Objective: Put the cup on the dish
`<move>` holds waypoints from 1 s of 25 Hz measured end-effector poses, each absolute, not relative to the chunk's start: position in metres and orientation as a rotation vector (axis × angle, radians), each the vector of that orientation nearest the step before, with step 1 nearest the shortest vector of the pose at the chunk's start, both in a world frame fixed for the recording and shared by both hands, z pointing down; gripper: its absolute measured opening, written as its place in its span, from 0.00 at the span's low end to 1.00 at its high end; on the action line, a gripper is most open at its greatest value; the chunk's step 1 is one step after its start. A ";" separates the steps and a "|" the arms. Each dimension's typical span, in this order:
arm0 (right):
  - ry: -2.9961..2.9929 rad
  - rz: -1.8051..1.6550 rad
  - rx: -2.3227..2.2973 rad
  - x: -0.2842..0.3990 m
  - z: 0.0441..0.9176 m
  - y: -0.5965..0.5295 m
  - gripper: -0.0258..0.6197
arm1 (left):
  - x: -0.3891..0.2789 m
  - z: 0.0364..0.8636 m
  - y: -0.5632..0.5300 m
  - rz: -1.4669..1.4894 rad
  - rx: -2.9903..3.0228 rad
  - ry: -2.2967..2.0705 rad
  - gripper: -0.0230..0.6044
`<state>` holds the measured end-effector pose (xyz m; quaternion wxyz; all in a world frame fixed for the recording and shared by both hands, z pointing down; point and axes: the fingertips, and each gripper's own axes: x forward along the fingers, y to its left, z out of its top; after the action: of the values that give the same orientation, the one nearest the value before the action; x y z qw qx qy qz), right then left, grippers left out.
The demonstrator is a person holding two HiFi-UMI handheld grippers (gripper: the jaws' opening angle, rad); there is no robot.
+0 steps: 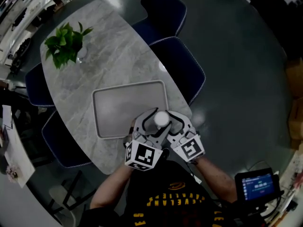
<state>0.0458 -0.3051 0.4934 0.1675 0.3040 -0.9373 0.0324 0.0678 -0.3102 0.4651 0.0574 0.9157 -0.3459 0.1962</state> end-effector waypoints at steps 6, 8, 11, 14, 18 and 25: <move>-2.642 0.100 0.864 0.046 0.517 -0.334 0.39 | 0.068 0.489 -0.340 0.630 2.756 -1.041 0.46; -2.628 0.108 0.858 0.047 0.527 -0.345 0.39 | 0.069 0.499 -0.351 0.641 2.745 -1.035 0.46; -2.614 0.119 0.858 0.047 0.535 -0.354 0.39 | 0.069 0.507 -0.360 0.651 2.737 -1.023 0.46; -2.595 0.119 0.854 0.047 0.542 -0.363 0.39 | 0.069 0.514 -0.369 0.648 2.733 -1.015 0.46; -2.575 0.127 0.846 0.046 0.555 -0.374 0.39 | 0.067 0.526 -0.381 0.661 2.722 -1.010 0.46; -2.540 0.145 0.828 0.042 0.583 -0.393 0.38 | 0.063 0.553 -0.400 0.712 2.709 -1.000 0.46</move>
<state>0.0416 -0.3926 0.5830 0.2310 0.3012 -0.9237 0.0526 0.0634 -0.4002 0.5530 0.0838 0.9077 -0.3350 0.2385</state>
